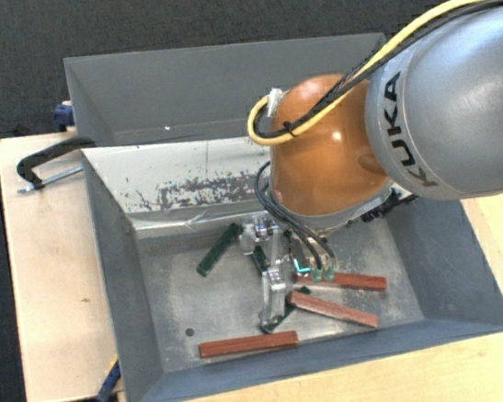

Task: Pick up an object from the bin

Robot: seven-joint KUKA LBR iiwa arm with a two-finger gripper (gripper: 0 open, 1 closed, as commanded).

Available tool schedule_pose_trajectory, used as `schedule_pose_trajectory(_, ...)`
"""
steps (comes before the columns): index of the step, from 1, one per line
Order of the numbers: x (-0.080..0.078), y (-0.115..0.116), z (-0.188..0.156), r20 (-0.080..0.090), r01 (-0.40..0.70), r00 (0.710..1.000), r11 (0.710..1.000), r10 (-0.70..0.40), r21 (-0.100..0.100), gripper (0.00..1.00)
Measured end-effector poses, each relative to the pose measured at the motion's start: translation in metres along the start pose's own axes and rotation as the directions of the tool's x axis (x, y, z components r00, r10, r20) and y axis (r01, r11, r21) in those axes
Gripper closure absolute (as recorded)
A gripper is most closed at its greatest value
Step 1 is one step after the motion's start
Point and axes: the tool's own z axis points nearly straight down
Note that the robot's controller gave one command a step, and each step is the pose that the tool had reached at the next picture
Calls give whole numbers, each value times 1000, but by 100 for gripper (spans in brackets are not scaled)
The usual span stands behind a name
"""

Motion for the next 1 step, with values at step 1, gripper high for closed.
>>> schedule_pose_trajectory(1, -1, -1, -2, 5, -2, 1000, 1000, 2, -1, 0)
